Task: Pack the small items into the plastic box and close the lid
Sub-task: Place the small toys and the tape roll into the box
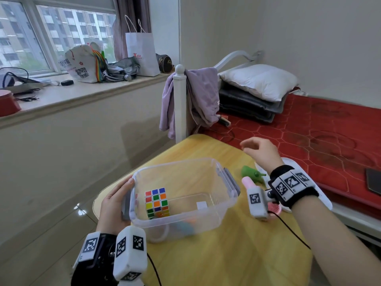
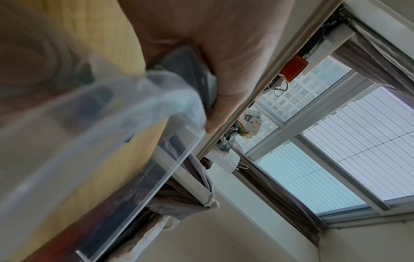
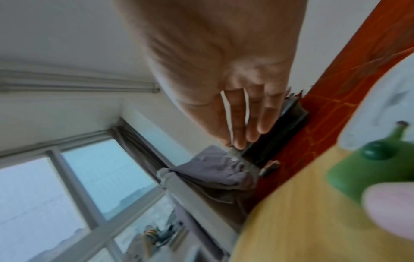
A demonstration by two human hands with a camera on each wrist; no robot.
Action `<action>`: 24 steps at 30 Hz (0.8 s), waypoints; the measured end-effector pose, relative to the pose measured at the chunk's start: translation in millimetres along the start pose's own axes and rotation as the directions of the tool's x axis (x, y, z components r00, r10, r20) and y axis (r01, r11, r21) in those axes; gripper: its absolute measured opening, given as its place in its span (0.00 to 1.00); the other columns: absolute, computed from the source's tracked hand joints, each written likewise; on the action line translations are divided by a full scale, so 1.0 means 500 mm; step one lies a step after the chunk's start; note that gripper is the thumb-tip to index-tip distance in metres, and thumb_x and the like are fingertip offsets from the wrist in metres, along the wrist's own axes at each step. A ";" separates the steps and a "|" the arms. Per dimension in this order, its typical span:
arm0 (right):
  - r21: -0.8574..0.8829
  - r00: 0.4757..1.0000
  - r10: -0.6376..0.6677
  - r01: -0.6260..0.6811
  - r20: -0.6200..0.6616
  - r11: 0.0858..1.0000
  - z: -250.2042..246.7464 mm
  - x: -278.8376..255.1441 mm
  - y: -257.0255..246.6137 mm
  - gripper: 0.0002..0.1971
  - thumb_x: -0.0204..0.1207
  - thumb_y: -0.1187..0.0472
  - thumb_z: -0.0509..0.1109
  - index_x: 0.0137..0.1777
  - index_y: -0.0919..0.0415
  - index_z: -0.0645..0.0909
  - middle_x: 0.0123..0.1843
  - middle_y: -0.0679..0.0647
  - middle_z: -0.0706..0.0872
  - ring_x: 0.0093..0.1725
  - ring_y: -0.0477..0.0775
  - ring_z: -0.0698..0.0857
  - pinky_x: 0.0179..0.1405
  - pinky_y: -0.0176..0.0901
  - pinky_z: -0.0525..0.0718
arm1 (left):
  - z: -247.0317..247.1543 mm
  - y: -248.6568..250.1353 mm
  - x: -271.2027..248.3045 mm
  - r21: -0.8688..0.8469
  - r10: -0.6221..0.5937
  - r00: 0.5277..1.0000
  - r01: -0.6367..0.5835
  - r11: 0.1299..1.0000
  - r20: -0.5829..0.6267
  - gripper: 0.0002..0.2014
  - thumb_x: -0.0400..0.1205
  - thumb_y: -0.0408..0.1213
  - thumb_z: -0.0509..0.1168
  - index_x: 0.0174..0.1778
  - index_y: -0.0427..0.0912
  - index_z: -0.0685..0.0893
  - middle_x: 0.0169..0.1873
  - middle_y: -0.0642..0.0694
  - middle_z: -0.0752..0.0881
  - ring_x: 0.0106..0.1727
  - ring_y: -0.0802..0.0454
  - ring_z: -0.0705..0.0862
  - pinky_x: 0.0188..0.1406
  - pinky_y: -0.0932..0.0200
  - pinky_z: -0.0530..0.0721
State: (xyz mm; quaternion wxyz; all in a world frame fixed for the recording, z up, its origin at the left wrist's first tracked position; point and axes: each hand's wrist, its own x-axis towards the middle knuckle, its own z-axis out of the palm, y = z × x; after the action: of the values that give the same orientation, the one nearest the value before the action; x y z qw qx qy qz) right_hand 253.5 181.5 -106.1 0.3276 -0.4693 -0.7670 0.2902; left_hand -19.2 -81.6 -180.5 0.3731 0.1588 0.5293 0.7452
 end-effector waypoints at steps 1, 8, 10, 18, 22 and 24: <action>-0.048 0.996 0.092 -0.092 0.011 0.995 0.006 0.015 0.028 0.13 0.77 0.66 0.70 0.61 0.60 0.86 0.60 0.56 0.90 0.61 0.55 0.86 0.61 0.48 0.83 | 0.005 0.000 0.004 -0.004 0.004 1.000 -0.004 1.000 0.005 0.22 0.87 0.39 0.64 0.77 0.36 0.80 0.62 0.36 0.88 0.60 0.40 0.85 0.39 0.57 0.91; -0.519 0.924 0.357 -0.240 0.137 0.821 0.074 0.039 0.146 0.24 0.76 0.64 0.65 0.74 0.57 0.75 0.68 0.60 0.84 0.66 0.62 0.80 0.59 0.50 0.84 | -0.002 -0.015 0.010 0.045 0.057 0.997 -0.055 0.998 -0.043 0.30 0.72 0.52 0.79 0.68 0.43 0.89 0.65 0.32 0.88 0.70 0.31 0.84 0.67 0.32 0.81; -0.539 0.940 0.333 -0.241 0.078 0.807 0.082 0.042 0.153 0.23 0.77 0.63 0.66 0.73 0.57 0.77 0.68 0.60 0.83 0.68 0.64 0.79 0.61 0.50 0.83 | -0.007 -0.019 0.013 0.018 0.024 0.999 -0.023 1.000 -0.038 0.19 0.79 0.45 0.74 0.65 0.43 0.90 0.61 0.33 0.90 0.66 0.32 0.87 0.60 0.36 0.86; -0.415 0.966 0.253 -0.249 -0.047 0.875 0.104 0.033 0.147 0.14 0.76 0.68 0.67 0.58 0.56 0.88 0.60 0.59 0.88 0.65 0.62 0.81 0.57 0.54 0.85 | 0.000 -0.015 0.016 0.025 0.011 1.000 -0.010 1.000 -0.021 0.15 0.84 0.41 0.69 0.66 0.43 0.89 0.58 0.36 0.92 0.63 0.35 0.88 0.44 0.48 0.91; -0.359 0.991 0.075 -0.109 -0.107 0.927 0.088 0.016 0.085 0.13 0.78 0.64 0.70 0.62 0.58 0.86 0.62 0.58 0.84 0.63 0.63 0.79 0.58 0.56 0.82 | -0.006 -0.022 0.018 0.089 0.063 0.998 -0.062 0.994 -0.010 0.18 0.82 0.44 0.70 0.67 0.45 0.89 0.60 0.39 0.91 0.65 0.37 0.87 0.44 0.55 0.90; -0.348 0.991 -0.053 0.006 -0.125 0.937 0.068 0.007 0.032 0.14 0.78 0.63 0.71 0.63 0.57 0.84 0.63 0.57 0.84 0.63 0.62 0.76 0.58 0.53 0.77 | -0.006 -0.023 0.014 0.107 0.080 0.997 -0.079 0.991 -0.007 0.23 0.77 0.50 0.73 0.67 0.46 0.89 0.61 0.40 0.91 0.66 0.38 0.87 0.48 0.53 0.89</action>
State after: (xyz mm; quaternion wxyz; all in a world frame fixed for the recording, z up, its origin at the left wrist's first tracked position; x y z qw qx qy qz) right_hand 234.5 186.4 -138.3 0.2942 -0.5263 -0.7896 0.1139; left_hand -21.1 -76.9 -193.2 0.3312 0.1953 0.5638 0.7310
